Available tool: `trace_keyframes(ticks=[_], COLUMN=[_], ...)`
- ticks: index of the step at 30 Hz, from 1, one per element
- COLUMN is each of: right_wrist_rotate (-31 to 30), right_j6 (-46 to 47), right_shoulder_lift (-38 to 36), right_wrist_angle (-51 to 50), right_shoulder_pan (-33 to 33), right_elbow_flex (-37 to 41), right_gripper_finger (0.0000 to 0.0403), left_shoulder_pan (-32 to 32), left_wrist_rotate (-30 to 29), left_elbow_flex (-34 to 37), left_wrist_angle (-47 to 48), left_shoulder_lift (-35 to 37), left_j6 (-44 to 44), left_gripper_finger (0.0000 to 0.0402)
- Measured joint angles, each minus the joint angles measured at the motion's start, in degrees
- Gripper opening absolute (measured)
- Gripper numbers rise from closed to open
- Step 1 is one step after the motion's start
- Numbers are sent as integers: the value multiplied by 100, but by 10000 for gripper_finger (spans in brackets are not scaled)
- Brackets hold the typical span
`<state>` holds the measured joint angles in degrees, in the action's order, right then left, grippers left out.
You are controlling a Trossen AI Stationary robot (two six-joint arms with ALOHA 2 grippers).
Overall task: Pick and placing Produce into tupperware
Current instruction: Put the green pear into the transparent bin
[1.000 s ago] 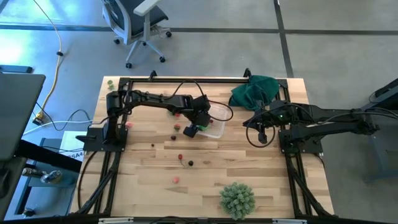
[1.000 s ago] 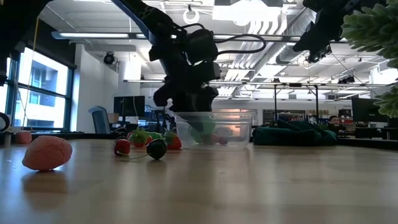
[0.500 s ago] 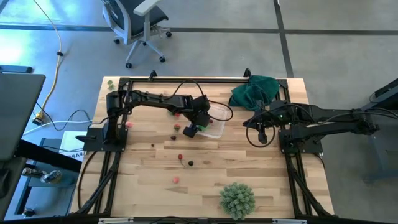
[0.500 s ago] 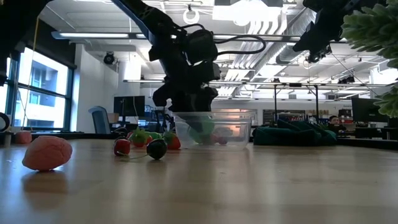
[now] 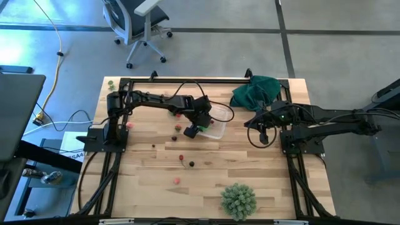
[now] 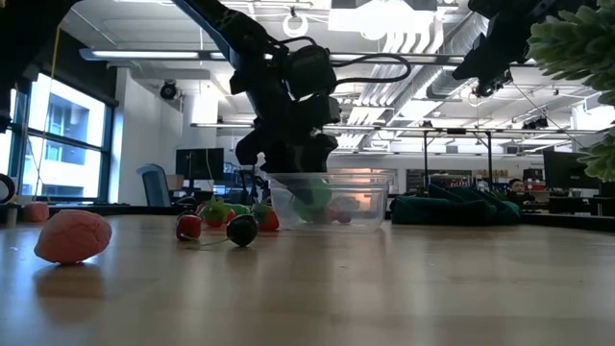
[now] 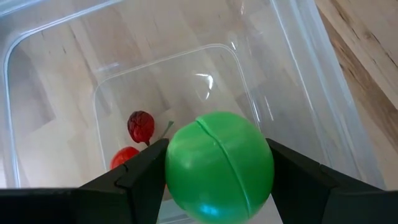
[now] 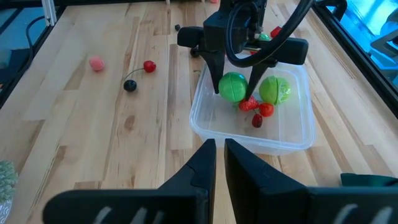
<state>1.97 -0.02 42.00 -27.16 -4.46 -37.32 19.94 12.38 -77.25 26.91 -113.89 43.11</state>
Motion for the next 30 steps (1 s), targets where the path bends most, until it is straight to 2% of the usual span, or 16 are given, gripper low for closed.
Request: trace_keyframes(ticks=[11,22,26,30], right_wrist_rotate=[1,-1,1,0], right_j6=[-1,-1,1,0], right_shoulder_lift=[0,-2,0,0], right_wrist_angle=[0,0,0,0], right_shoulder_pan=[-1,1,1,0], right_elbow_flex=[0,0,0,0], right_gripper_finger=[24,24,24,24], left_shoulder_pan=[-93,-93,-93,-93], left_wrist_rotate=[-177,-260,-258,-191], left_elbow_flex=[0,0,-120,-553], left_wrist_angle=[-8,-3,177,683], left_shoulder_lift=[0,0,0,0], left_j6=[16,-4,-52,-180], left_gripper_finger=[238,331,348,350])
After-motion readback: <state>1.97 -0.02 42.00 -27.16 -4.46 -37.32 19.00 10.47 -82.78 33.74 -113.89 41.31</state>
